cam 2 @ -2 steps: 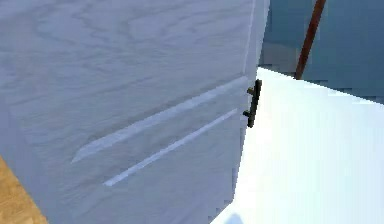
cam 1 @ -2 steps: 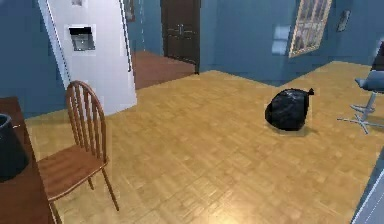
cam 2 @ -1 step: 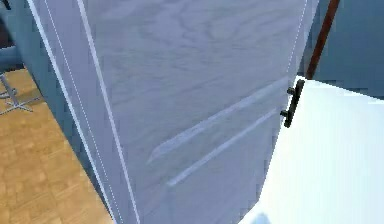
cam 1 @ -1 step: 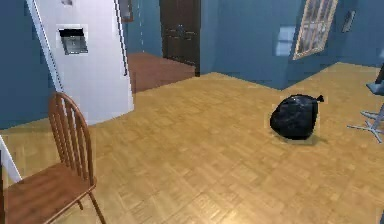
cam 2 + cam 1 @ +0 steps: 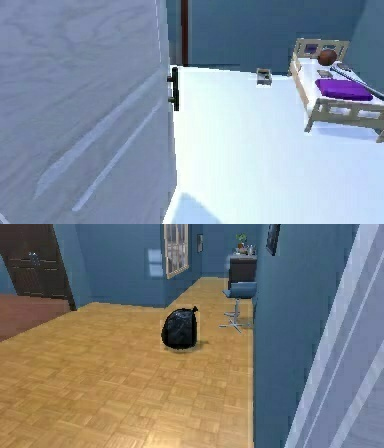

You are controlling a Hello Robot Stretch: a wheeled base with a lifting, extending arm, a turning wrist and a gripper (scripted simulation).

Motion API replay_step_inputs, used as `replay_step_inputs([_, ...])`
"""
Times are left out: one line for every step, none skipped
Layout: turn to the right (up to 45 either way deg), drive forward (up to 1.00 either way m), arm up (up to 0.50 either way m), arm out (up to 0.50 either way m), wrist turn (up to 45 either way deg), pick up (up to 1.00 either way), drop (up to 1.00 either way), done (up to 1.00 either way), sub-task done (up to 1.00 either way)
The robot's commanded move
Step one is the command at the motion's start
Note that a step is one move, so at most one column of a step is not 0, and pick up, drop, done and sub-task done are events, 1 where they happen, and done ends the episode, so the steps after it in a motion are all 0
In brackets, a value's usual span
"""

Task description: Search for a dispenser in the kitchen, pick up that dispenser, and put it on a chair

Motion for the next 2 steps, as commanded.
replay_step_inputs([0.0,0.6,0.0,0.0,0.0,0.0,0.0,0.0,0.0])
replay_step_inputs([6.0,0.0,0.0,0.0,0.0,0.0,0.0,0.0,0.0])
